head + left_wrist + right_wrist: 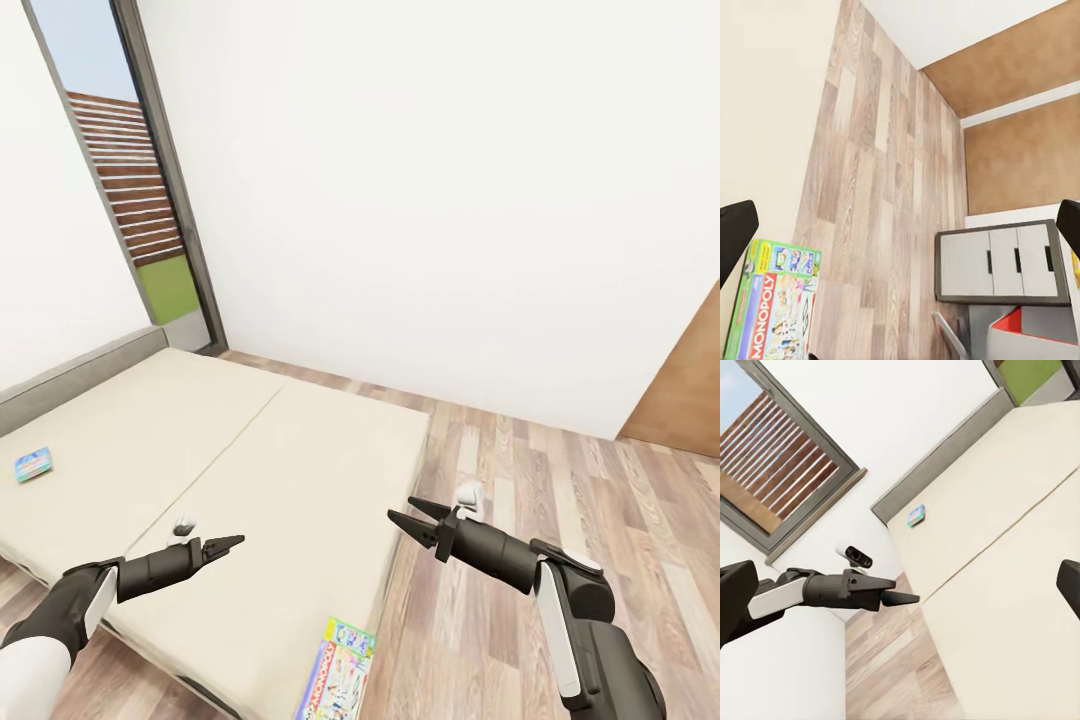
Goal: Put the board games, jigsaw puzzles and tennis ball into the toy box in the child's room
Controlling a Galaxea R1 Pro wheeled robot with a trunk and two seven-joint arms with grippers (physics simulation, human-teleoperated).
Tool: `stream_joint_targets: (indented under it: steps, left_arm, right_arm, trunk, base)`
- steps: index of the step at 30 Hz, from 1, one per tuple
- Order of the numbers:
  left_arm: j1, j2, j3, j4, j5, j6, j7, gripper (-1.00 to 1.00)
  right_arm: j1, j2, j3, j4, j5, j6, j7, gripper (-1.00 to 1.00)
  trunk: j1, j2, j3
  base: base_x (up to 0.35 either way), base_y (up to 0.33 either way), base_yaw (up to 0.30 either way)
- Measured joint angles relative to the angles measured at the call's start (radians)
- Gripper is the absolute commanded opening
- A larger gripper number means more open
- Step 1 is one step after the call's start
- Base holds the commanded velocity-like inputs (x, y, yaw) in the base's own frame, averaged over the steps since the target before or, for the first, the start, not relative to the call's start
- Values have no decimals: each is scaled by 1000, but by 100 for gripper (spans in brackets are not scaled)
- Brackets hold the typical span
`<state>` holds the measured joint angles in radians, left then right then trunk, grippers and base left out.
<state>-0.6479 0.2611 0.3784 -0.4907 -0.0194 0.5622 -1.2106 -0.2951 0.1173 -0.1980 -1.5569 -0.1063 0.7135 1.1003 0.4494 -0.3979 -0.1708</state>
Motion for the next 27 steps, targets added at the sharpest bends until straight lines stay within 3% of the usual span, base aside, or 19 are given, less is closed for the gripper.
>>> stream_joint_targets:
  steps: [11, 27]
  left_arm:
    - [0, 0, 0, 0, 0, 0, 0, 100]
    - [0, 0, 0, 0, 0, 0, 0, 100]
  right_arm:
    - [0, 0, 0, 0, 0, 0, 0, 100]
    - [0, 0, 1, 0, 0, -1, 0, 100]
  trunk:
    - [0, 0, 2]
    - [0, 0, 26]
  base:
    - [0, -8, 0]
    - [0, 0, 0]
